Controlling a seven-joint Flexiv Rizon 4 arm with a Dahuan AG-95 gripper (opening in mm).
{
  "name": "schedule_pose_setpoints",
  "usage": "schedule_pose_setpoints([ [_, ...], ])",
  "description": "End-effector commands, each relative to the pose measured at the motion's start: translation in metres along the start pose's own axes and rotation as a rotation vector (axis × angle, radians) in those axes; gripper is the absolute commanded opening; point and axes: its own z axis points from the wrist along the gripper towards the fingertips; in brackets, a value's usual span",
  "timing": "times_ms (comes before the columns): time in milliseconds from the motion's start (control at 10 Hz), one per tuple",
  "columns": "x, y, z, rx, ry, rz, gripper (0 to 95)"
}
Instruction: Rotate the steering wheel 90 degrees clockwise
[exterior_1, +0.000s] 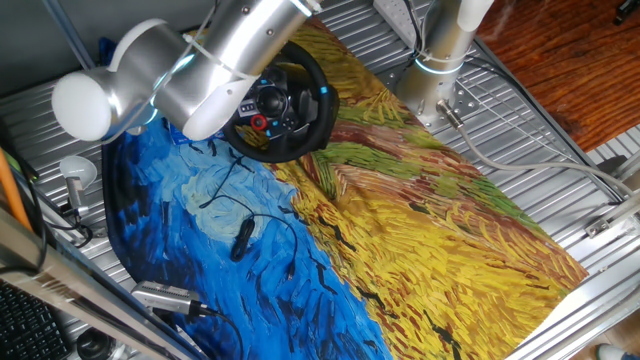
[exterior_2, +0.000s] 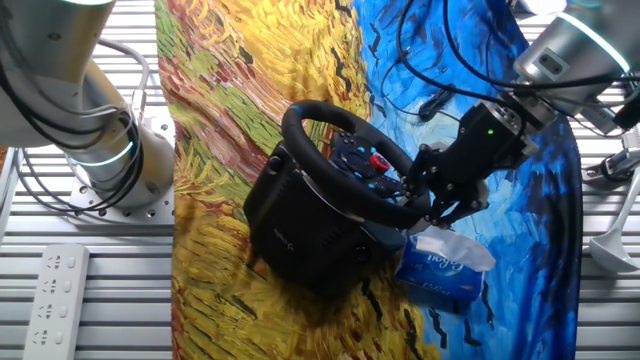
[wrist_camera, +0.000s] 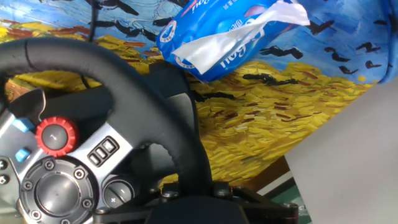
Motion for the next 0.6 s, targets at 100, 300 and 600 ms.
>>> schedule_pose_setpoints([
  [100, 0.004, 0.002, -0.001, -0.002, 0.000, 0.005, 19.0],
  [300, 0.009, 0.003, 0.002, 0.000, -0.006, 0.004, 19.0],
  [600, 0.015, 0.006, 0.000, -0.002, -0.007, 0.018, 19.0],
])
